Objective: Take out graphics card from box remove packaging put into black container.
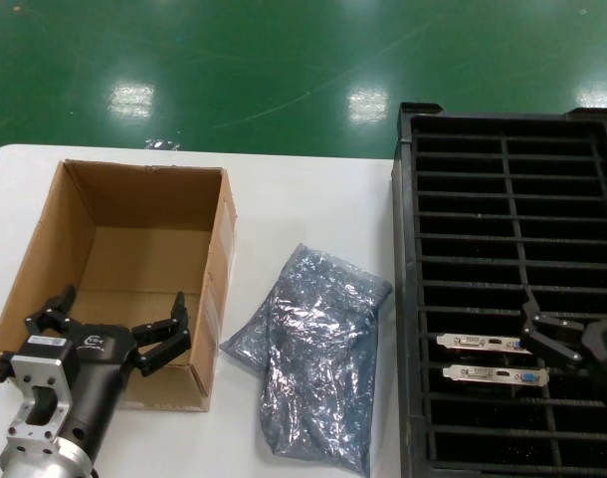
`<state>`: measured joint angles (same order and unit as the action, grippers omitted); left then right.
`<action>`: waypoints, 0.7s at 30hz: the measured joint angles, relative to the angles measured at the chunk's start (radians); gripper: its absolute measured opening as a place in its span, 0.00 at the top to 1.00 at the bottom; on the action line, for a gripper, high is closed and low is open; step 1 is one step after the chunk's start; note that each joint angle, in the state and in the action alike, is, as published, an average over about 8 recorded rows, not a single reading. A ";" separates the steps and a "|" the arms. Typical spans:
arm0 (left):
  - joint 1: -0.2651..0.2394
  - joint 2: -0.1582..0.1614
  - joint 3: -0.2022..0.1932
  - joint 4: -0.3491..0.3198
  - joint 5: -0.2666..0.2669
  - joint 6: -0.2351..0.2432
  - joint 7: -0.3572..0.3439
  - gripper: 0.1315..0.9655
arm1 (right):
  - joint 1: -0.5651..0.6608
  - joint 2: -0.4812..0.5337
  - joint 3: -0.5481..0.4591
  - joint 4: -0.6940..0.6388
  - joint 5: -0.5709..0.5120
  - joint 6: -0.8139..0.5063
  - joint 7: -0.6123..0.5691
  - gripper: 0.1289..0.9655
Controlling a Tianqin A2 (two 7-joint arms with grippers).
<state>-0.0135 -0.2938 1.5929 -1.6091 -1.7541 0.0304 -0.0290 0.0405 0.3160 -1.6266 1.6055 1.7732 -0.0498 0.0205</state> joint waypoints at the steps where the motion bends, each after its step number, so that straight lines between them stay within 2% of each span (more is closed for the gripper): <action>1: 0.000 0.000 0.000 0.000 0.000 0.000 0.000 0.00 | 0.000 0.000 0.000 0.000 0.000 0.000 0.000 0.00; 21: 0.000 0.000 0.000 0.000 0.000 0.000 0.000 0.00 | 0.000 0.000 0.000 0.000 0.000 0.000 0.000 0.00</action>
<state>-0.0135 -0.2938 1.5929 -1.6091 -1.7541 0.0304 -0.0290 0.0405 0.3160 -1.6266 1.6055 1.7732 -0.0498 0.0205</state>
